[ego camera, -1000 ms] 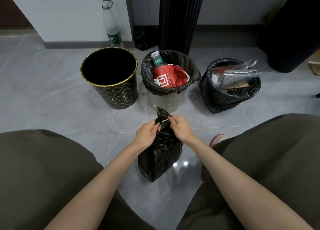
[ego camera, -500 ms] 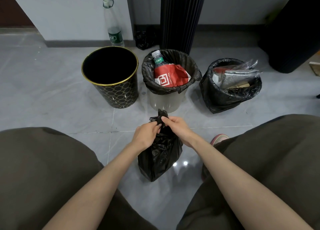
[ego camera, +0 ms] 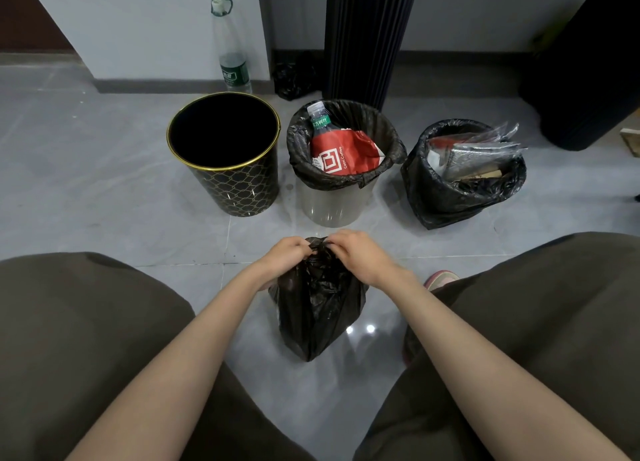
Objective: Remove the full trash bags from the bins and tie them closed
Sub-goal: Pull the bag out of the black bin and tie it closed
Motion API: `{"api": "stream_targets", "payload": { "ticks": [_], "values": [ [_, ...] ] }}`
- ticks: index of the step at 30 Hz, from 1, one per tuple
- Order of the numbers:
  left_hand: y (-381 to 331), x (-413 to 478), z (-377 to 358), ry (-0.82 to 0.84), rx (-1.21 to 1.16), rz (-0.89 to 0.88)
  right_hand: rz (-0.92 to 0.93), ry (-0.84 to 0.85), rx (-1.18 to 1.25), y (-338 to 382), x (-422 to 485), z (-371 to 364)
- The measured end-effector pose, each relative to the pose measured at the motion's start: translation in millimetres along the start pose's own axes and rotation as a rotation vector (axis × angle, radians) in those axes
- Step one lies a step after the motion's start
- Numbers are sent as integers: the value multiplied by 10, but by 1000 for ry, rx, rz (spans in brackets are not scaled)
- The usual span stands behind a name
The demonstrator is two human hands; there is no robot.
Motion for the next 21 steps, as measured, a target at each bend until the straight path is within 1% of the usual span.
{"api": "stream_targets", "payload": {
  "ticks": [2, 4, 6, 9, 12, 17, 21],
  "values": [
    [-15, -39, 20, 44, -55, -3, 50, -45, -34, 60, -36, -3],
    [-6, -54, 49, 51, -61, -28, 70, -85, 2, 108, -67, -34],
    [19, -62, 54, 62, -63, -34, 32, -84, 41, 110, -96, -90],
    [45, -74, 21, 133, -89, -15, -58, -76, 130, 54, -141, -162],
    [58, -67, 17, 137, -93, 8, -120, -88, 221, 17, -153, -199],
    [112, -17, 44, 45, -177, 72, -164, -180, 400, 13, -118, -193],
    [70, -11, 44, -86, -304, 91, -212, -340, 556, 8, -116, -130]
  ]
}}
Point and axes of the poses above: each hand's wrist, its own x-axis towards the middle knuckle, its own z-axis out of the back of the hand, y = z × x, the point moved 5 cm from there along x, towards the middle knuckle, and after that the axes turned 15 degrees about z, right-handed, at the moved point
